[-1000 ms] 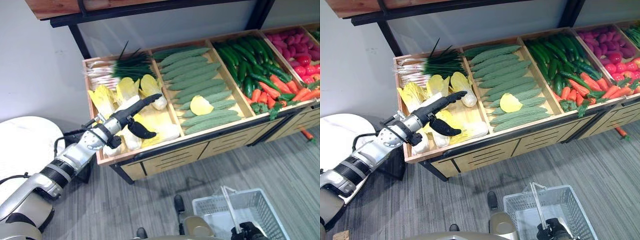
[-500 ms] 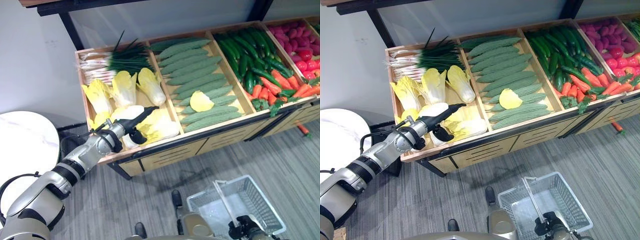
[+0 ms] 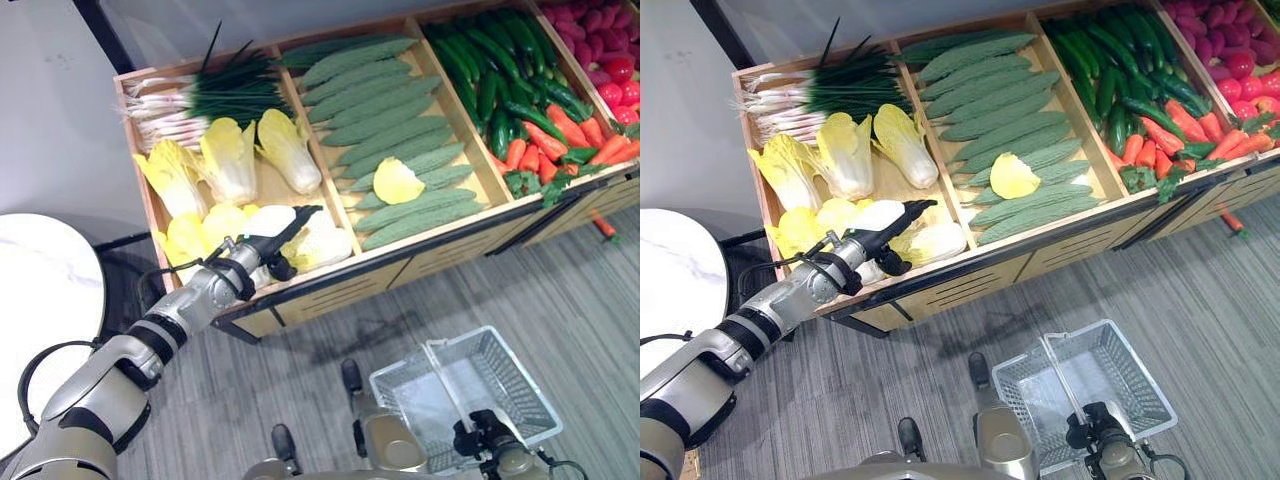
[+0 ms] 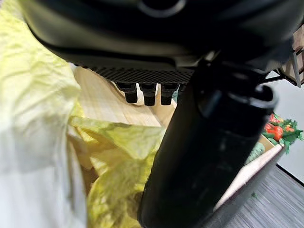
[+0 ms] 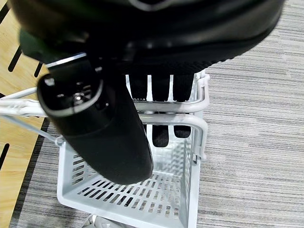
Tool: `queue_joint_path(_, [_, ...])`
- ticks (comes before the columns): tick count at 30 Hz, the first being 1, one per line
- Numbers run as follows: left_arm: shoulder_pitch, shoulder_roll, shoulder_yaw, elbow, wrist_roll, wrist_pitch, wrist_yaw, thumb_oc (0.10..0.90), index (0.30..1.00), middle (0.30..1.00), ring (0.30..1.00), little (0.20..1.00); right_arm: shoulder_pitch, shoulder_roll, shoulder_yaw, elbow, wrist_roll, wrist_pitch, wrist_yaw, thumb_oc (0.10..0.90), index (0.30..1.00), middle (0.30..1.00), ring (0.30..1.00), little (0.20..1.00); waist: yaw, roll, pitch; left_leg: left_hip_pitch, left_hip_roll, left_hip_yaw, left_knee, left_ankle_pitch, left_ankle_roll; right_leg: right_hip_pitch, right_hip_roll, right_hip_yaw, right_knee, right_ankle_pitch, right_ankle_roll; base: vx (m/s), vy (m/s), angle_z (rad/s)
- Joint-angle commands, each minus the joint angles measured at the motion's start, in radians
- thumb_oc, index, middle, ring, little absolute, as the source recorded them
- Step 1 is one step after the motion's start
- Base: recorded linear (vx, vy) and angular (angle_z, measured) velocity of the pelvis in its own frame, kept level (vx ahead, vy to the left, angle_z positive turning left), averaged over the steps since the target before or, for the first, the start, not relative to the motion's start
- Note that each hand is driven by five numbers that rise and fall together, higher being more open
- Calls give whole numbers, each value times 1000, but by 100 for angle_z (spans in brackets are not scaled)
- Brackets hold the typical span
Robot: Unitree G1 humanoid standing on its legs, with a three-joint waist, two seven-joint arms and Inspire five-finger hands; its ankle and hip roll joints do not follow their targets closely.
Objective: Get the vegetables into the basket
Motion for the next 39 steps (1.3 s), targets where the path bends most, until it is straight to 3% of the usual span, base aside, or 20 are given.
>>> queue_joint_path(1, [-157, -18, 74, 33, 36, -14, 127, 837, 912, 912, 912, 912, -13, -19, 61, -1, 26, -38, -27, 400, 300, 300, 300, 300, -10, -33, -29, -20, 59, -59, 1, 25, -35, 35, -93, 31, 20, -34, 111, -6, -18, -6])
queue_joint_path(3, [-149, -40, 83, 65, 36, -8, 144, 400, 300, 300, 300, 300, -18, -15, 67, -1, 30, -39, -32, 400, 300, 300, 300, 300, -11, -36, -26, -22, 60, -55, 1, 26, -36, 32, -91, 34, 20, -34, 110, -9, -15, -5])
queue_joint_path(14, [39, -60, 131, 195, 59, 12, 149, 400, 300, 300, 300, 300, -17, -5, 64, -3, 31, -49, -47, 400, 300, 300, 300, 300, 5, -45, -24, -7, 66, -44, 1, 22, -37, 42, -84, 40, 16, -37, 107, 2, -7, -4])
queue_joint_path(20, [74, -52, 228, 107, 18, -5, 234, 400, 300, 300, 300, 300, -12, 4, 58, -3, 22, -55, -54, 400, 300, 300, 300, 300, 14, -52, -29, 5, 64, -47, 1, 18, -37, 59, -88, 31, 16, -41, 108, 0, 0, 0])
queue_joint_path(23, [92, -62, 314, -5, -58, -45, 303, 400, 300, 300, 300, 300, -8, 14, 62, -4, 19, -59, -59, 400, 300, 300, 300, 300, 17, -60, -36, 11, 62, -48, 1, 15, -38, 65, -90, 29, 16, -41, 110, -1, 2, 3])
queue_joint_path(24, [105, -79, 386, -117, -139, -80, 334, 400, 300, 300, 300, 300, -3, 22, 65, -6, 13, -58, -60, 400, 300, 300, 300, 300, 18, -65, -43, 17, 61, -50, 1, 11, -37, 70, -93, 28, 17, -43, 110, 0, 0, 0])
queue_joint_path(29, [128, -110, 492, -331, -260, -126, 380, 400, 300, 300, 300, 300, 0, 28, 66, -13, 5, -52, -64, 400, 300, 300, 300, 300, 21, -68, -54, 27, 59, -52, 1, 3, -36, 81, -96, 25, 15, -45, 112, 6, 4, 1])
queue_joint_path(31, [142, -138, 558, -491, -418, -187, 329, 400, 300, 300, 300, 300, 8, 23, 61, -16, -4, -45, -58, 400, 300, 300, 300, 300, 24, -67, -65, 34, 56, -53, 1, -1, -34, 89, -99, 23, 14, -45, 114, 20, 27, 4])
queue_joint_path(34, [156, -145, 571, -530, -482, -202, 291, 400, 300, 300, 300, 300, 14, 21, 60, -18, -9, -44, -52, 400, 300, 300, 300, 300, 26, -66, -69, 37, 56, -54, 1, -1, -33, 93, -100, 21, 13, -46, 114, 0, 0, 0])
queue_joint_path(39, [236, -168, 590, -641, -733, -237, 128, 400, 300, 300, 300, 300, 32, 16, 44, -16, -15, -41, -33, 400, 300, 300, 300, 300, 38, -63, -73, 41, 53, -62, 1, 0, -31, 105, -106, 12, 12, -47, 112, 5, 7, 3])
